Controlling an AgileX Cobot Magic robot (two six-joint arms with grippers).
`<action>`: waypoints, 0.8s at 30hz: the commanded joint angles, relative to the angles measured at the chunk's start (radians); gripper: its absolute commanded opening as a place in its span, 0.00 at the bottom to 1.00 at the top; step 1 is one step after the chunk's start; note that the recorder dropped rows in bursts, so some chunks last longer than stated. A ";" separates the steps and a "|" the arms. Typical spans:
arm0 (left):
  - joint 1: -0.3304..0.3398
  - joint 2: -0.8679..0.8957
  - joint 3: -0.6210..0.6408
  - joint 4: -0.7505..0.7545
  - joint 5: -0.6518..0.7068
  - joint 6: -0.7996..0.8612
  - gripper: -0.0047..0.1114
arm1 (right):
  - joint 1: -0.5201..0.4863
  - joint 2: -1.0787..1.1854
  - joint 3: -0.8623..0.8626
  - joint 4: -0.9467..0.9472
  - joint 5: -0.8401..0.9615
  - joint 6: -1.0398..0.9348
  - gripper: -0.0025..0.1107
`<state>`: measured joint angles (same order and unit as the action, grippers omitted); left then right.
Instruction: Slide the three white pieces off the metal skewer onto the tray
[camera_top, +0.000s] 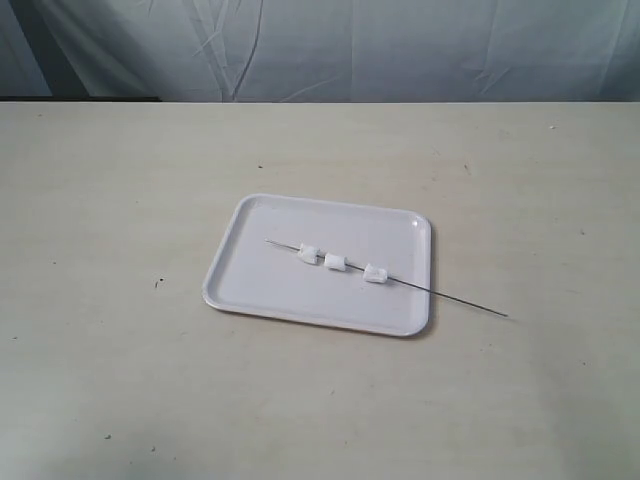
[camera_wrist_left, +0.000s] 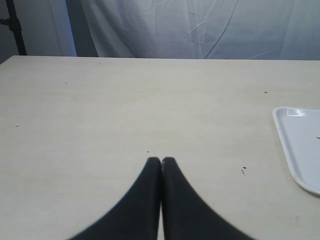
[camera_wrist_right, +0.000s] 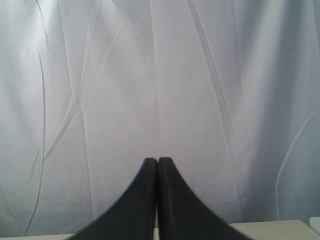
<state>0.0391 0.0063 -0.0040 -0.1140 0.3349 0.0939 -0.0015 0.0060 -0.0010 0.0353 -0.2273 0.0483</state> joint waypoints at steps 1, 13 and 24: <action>-0.008 -0.006 0.004 0.008 -0.027 -0.004 0.04 | 0.003 -0.006 0.001 -0.002 -0.016 -0.001 0.02; -0.008 -0.006 0.004 0.088 -0.514 -0.006 0.04 | 0.003 -0.006 0.001 0.049 -0.231 0.215 0.02; -0.012 0.038 -0.098 0.429 -0.552 -0.481 0.04 | 0.003 0.156 -0.080 -0.594 -0.181 0.745 0.02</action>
<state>0.0352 0.0089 -0.0477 0.1256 -0.2734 -0.2365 -0.0015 0.0846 -0.0317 -0.2688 -0.3845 0.6223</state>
